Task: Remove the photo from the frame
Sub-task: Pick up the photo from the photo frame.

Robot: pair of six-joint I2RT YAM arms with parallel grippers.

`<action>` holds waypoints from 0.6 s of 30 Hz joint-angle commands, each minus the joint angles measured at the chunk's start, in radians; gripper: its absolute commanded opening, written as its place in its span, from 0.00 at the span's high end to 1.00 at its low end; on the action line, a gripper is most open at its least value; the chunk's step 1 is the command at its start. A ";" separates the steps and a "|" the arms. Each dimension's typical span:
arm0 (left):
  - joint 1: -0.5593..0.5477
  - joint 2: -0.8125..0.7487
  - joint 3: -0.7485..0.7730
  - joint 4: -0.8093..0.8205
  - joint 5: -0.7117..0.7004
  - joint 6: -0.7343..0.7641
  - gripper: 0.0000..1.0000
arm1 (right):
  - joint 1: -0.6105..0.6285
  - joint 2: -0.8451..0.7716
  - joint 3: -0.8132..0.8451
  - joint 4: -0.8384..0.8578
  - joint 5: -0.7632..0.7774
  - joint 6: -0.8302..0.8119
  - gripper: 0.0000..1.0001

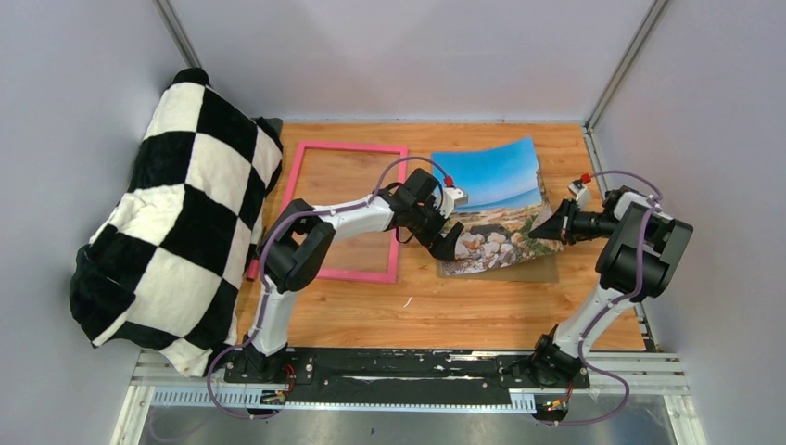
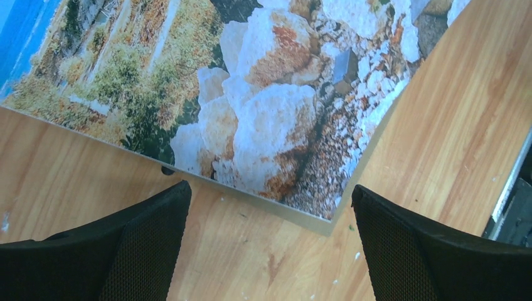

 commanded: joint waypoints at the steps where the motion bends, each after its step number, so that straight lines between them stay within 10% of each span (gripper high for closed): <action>1: 0.017 -0.115 0.008 -0.051 0.029 0.053 0.00 | 0.005 -0.091 0.000 0.003 -0.009 0.026 1.00; 18: 0.295 -0.595 -0.147 -0.233 0.169 0.293 0.00 | 0.059 -0.470 0.100 0.249 -0.143 0.445 1.00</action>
